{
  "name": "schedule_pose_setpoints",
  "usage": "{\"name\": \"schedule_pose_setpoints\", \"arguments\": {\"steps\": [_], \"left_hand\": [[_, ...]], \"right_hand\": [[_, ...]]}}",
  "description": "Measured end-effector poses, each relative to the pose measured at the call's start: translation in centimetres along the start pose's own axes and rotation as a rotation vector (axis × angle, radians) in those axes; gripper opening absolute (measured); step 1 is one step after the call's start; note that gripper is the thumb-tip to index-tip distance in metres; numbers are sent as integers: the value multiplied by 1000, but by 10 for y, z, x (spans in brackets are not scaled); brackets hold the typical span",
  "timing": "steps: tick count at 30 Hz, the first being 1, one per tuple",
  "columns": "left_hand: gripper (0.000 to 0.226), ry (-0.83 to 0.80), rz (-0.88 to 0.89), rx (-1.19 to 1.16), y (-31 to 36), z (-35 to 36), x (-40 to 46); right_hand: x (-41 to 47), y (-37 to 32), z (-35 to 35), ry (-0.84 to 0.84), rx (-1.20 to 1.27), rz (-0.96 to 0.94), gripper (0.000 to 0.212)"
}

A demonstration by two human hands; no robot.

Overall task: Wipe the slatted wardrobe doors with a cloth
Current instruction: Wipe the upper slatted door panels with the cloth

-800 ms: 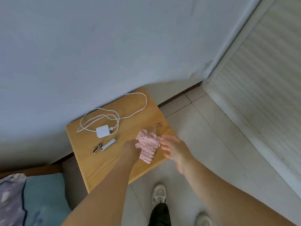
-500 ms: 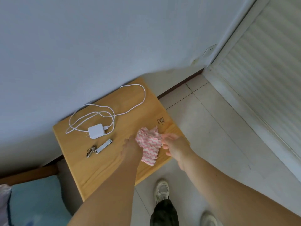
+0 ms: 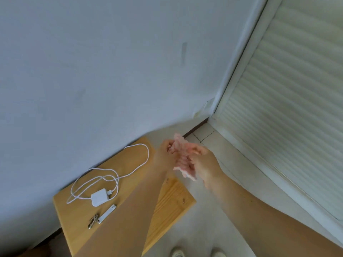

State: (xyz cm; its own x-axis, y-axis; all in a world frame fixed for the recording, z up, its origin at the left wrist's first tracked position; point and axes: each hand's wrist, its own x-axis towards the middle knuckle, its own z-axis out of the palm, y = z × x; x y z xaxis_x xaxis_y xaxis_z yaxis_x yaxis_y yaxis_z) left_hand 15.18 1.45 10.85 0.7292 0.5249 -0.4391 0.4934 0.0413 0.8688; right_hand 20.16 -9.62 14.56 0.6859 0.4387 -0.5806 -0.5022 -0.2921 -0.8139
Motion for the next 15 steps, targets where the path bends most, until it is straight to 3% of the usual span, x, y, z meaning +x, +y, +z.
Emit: {"name": "schedule_pose_setpoints", "arguments": {"steps": [7,15], "left_hand": [[16,-156,344,-185,212,54,-23],[32,-380,709,-35,432,152,-39]], "right_hand": [[-33,-161,-85,119,51,-450,10],[-70,-330,-220,210,178,-832,18]]}}
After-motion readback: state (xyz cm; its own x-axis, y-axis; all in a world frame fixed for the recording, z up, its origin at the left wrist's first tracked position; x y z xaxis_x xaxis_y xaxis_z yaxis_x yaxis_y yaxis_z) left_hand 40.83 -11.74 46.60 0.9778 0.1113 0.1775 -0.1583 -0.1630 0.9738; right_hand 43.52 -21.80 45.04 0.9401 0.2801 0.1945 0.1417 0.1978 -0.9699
